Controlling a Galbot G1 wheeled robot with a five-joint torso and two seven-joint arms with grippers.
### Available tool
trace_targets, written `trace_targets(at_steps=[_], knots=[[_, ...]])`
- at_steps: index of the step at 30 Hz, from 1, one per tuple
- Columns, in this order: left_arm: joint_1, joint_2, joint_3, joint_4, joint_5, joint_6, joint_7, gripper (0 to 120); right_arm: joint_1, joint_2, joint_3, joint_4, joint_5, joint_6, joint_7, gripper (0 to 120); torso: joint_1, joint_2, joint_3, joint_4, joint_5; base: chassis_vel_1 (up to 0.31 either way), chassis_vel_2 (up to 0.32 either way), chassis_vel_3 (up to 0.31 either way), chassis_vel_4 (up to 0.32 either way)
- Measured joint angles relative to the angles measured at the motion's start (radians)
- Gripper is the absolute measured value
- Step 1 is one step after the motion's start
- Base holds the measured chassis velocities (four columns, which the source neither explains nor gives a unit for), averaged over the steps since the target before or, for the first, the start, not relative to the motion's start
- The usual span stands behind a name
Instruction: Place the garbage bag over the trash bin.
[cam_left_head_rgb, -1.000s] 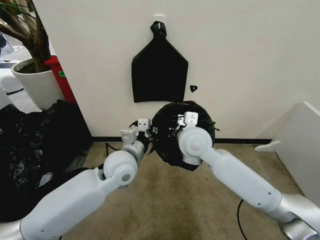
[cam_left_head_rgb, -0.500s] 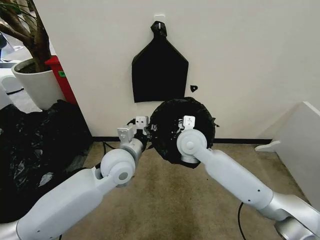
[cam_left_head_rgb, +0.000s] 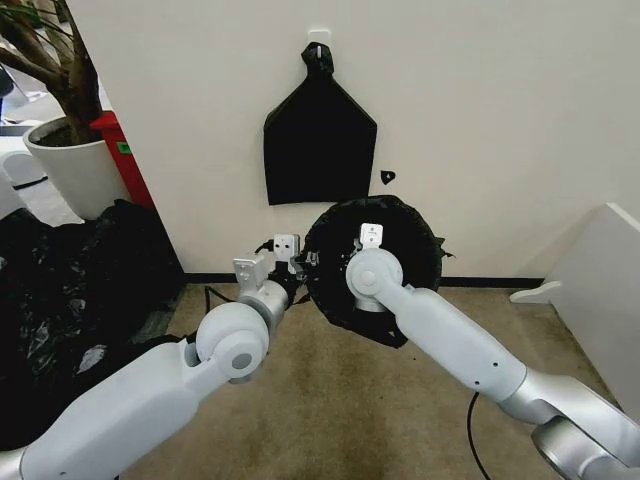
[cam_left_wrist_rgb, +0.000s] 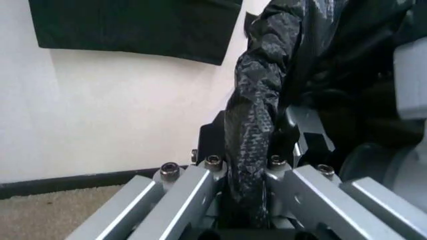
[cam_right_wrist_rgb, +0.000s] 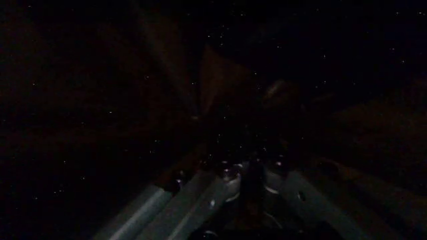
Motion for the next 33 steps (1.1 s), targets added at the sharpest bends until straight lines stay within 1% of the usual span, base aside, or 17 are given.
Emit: trace_targets(at_steps=[5, 7, 10, 16, 20, 26, 33], knots=[[0.019, 0.008, -0.019, 0.0, 0.001, 0.001, 0.008, 1, 0.006, -0.003, 0.0, 0.02, 0.015, 0.006, 0.012, 0, 0.0, 0.0, 0.0, -0.0001, 0.0002, 0.0, 0.0, 0.0, 0.0], [0.034, 0.012, -0.034, 0.011, 0.013, 0.001, 0.016, 1, 0.021, -0.013, -0.007, 0.056, 0.039, 0.01, 0.029, 0, 0.0, 0.0, 0.0, -0.0003, -0.0001, 0.0, 0.0, 0.0, 0.0], [0.05, 0.012, -0.045, 0.035, 0.031, 0.001, 0.02, 1, 0.044, -0.02, -0.027, 0.099, 0.068, 0.017, 0.052, 0, 0.0, 0.0, 0.0, 0.0001, 0.0, 0.0, 0.0, 0.0, 0.0], [0.06, 0.011, -0.059, 0.053, 0.049, 0.0, 0.022, 1, 0.067, -0.01, -0.055, 0.135, 0.099, 0.027, 0.08, 0, 0.0, 0.0, 0.0, 0.0, -0.0001, 0.0, 0.0, 0.0, 0.0], [0.065, 0.013, -0.067, 0.049, 0.049, -0.001, 0.022, 1, 0.067, -0.003, -0.057, 0.124, 0.101, 0.028, 0.081, 0, 0.0, 0.0, 0.0, 0.0, 0.0, 0.0, 0.0, 0.0, 0.0], [0.099, 0.035, -0.088, 0.003, 0.05, -0.003, 0.03, 1, 0.067, 0.001, -0.031, 0.049, 0.097, 0.021, 0.054, 0, 0.0, 0.0, 0.0, -0.0001, 0.0001, 0.0, 0.0, 0.0, 0.0], [0.139, 0.064, -0.114, -0.031, 0.056, -0.009, 0.05, 1, 0.058, 0.013, -0.008, -0.001, 0.088, 0.012, 0.028, 0, 0.0, 0.0, 0.0, 0.0, 0.0001, 0.0, 0.0, 0.0, 0.0]])
